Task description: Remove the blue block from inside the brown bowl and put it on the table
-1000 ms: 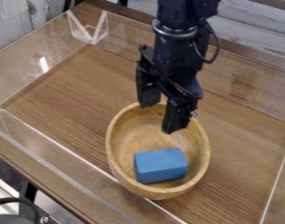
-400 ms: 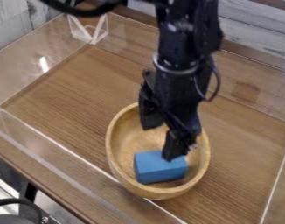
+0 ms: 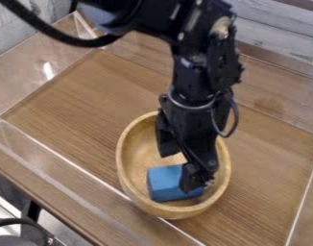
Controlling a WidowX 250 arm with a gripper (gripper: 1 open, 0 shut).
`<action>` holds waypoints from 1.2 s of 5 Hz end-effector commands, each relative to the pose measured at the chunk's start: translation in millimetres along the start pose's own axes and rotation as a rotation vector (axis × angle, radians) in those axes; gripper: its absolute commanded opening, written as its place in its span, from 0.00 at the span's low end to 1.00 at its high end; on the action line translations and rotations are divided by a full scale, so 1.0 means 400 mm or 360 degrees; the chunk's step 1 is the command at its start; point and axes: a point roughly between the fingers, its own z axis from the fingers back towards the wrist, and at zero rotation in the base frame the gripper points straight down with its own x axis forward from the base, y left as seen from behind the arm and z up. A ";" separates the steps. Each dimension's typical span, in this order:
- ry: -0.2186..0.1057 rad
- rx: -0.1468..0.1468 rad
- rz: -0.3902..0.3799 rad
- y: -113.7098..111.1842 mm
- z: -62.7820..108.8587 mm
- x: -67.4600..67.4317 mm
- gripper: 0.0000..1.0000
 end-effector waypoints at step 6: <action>-0.0119 0.0010 -0.0058 -0.013 -0.030 0.011 1.00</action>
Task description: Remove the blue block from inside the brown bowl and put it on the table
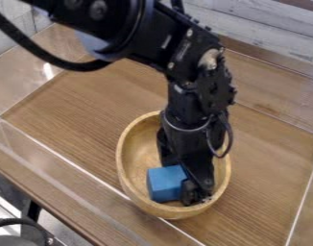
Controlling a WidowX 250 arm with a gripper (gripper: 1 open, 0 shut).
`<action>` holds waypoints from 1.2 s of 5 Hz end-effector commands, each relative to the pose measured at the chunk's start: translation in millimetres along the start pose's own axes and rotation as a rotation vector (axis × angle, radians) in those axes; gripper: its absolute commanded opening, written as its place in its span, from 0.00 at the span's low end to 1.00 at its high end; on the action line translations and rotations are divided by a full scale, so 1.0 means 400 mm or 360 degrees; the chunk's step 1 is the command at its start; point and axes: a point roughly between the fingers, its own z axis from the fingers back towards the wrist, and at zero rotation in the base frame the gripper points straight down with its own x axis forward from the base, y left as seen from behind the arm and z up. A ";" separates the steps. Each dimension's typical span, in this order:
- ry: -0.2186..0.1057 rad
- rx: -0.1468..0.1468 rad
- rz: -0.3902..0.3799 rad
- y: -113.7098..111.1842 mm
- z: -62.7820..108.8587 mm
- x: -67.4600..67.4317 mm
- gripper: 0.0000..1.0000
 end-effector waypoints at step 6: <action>-0.0057 0.0001 0.0050 0.006 0.008 0.016 0.00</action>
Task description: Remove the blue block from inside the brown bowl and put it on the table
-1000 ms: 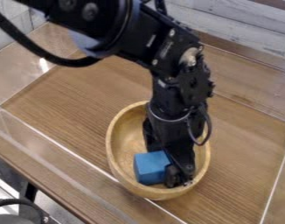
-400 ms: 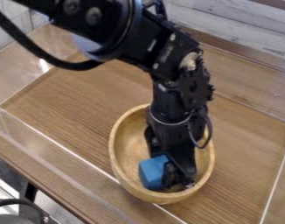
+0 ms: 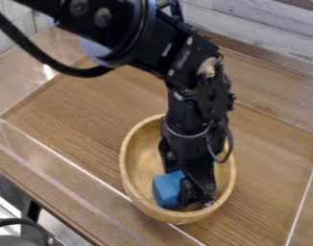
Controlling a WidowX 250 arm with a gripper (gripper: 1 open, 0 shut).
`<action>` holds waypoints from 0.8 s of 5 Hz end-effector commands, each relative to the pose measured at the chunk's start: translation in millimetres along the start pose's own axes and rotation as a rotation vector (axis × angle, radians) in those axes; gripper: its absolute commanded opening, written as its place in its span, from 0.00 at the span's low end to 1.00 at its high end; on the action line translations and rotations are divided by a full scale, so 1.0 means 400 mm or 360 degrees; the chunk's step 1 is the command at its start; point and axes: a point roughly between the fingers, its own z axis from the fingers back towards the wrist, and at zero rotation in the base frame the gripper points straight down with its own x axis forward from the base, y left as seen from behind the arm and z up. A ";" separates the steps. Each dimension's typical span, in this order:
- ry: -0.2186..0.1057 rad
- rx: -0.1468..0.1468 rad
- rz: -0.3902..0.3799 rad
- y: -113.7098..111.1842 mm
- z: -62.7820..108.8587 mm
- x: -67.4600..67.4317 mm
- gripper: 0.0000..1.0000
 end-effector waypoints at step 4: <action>-0.0066 0.0036 0.0044 0.022 0.044 0.019 0.00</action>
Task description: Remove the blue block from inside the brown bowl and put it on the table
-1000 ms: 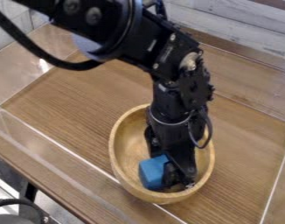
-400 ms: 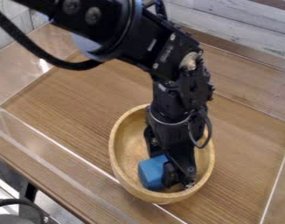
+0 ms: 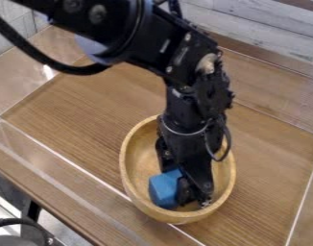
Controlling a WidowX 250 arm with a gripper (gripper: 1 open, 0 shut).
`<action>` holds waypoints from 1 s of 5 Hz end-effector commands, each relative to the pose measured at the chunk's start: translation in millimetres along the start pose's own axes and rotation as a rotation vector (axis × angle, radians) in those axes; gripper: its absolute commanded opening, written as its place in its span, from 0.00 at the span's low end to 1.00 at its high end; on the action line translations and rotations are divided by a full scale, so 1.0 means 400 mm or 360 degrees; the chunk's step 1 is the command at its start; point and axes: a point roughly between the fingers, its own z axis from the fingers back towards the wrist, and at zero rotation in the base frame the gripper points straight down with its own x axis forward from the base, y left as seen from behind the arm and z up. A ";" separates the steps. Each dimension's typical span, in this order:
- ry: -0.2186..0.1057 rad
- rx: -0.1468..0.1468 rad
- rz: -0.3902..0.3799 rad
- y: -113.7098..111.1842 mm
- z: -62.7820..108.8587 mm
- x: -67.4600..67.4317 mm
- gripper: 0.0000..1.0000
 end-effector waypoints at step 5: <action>-0.0095 0.0049 0.0064 0.035 0.087 0.028 0.00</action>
